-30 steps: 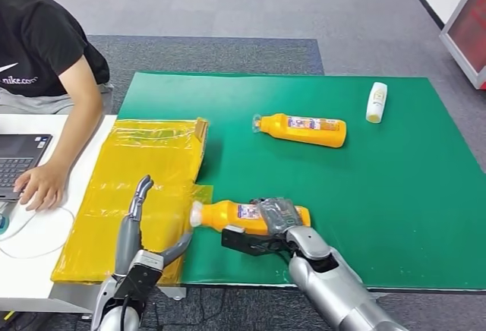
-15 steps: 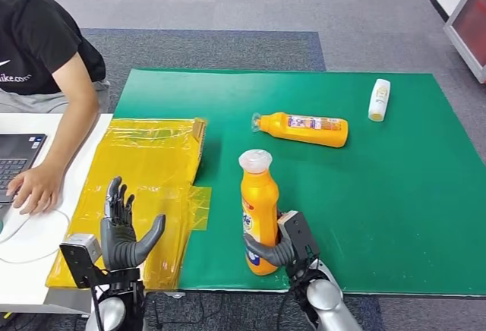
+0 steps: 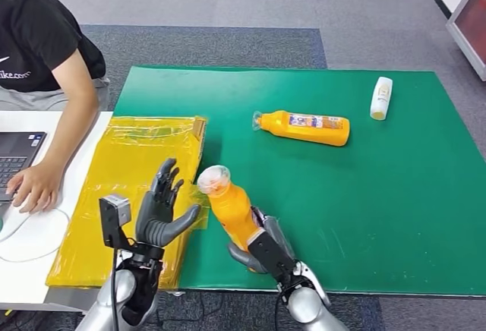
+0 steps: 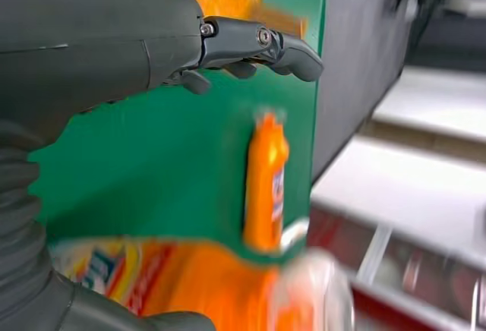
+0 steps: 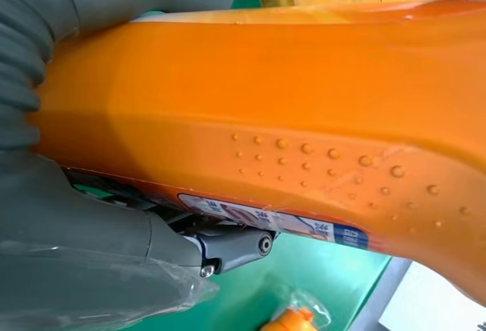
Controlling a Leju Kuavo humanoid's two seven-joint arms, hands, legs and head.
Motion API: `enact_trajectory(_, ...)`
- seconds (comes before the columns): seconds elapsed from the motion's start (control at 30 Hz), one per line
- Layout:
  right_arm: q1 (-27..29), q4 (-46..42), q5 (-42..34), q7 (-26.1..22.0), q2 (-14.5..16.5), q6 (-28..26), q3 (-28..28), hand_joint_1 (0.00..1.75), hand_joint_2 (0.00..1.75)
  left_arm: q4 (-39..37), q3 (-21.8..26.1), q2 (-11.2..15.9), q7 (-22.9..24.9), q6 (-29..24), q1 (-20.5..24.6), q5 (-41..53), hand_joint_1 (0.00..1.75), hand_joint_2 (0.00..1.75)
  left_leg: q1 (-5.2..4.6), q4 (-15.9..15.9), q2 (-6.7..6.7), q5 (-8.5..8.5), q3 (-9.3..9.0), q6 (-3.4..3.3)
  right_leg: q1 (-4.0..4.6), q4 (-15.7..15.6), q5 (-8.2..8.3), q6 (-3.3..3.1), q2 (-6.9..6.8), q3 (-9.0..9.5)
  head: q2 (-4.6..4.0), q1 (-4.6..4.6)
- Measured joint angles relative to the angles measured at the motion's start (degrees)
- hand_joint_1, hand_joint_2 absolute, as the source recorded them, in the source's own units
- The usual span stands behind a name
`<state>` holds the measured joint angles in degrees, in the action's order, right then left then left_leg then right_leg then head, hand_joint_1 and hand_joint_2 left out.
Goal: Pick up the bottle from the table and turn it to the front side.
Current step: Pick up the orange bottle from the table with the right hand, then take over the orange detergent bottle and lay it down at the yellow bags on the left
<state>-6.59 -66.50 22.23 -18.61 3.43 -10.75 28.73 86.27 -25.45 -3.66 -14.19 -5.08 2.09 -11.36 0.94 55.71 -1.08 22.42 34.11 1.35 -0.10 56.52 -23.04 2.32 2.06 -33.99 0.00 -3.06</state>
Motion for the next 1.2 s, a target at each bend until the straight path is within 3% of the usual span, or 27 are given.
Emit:
enact_trajectory(0.17, -1.08, 0.9, 0.14, -0.23, -0.13, -0.2, 1.14, 1.75, 1.75, -2.03, -3.38, 1.17, 3.19, 5.54, 3.65, -0.44, 0.0, 1.75, 0.0, 0.0, 0.0, -0.01, 0.13, 0.0, 0.0, 0.0, 0.01, 0.01, 0.0, -0.11, 0.0, 0.01)
enact_trajectory(0.53, -2.72, 2.3, -4.63, -0.14, -0.13, 1.14, 1.48, 1.75, 1.75, -5.63, -8.01, 2.77, 6.1, 10.23, 7.6, 0.01, 0.0, 1.75, 0.0, 0.0, 0.0, -0.01, 0.31, 0.0, -0.01, 0.01, 0.0, 0.01, -0.02, -0.29, 0.0, 0.01)
enact_trajectory(0.87, -3.72, 3.2, -5.72, -0.24, -0.11, 1.6, 1.44, 1.75, 1.75, -8.14, -9.17, 3.92, 8.15, 12.28, 9.74, -1.29, 0.0, 1.75, 0.0, 0.0, 0.0, -0.03, 0.37, 0.01, -0.01, 0.02, 0.01, 0.01, -0.03, -0.34, 0.0, 0.01)
enact_trajectory(1.0, -4.03, 3.32, -5.85, -0.47, -0.11, 1.53, 1.44, 1.75, 1.75, -9.1, -9.46, 4.15, 8.18, 12.35, 10.47, -1.6, 1.72, 1.75, 0.0, 0.0, 0.0, -0.03, 0.4, 0.01, -0.01, 0.03, 0.01, 0.01, -0.03, -0.37, 0.0, 0.01)
enact_trajectory(1.2, -4.45, 3.33, -5.9, -0.83, -0.01, 1.25, 1.55, 1.75, 1.75, -10.5, -9.61, 4.15, 8.14, 12.69, 12.27, -2.28, 1.75, 1.75, 0.0, 0.0, 0.0, -0.04, 0.45, 0.02, -0.01, 0.03, 0.01, 0.01, -0.05, -0.4, 0.0, 0.01)
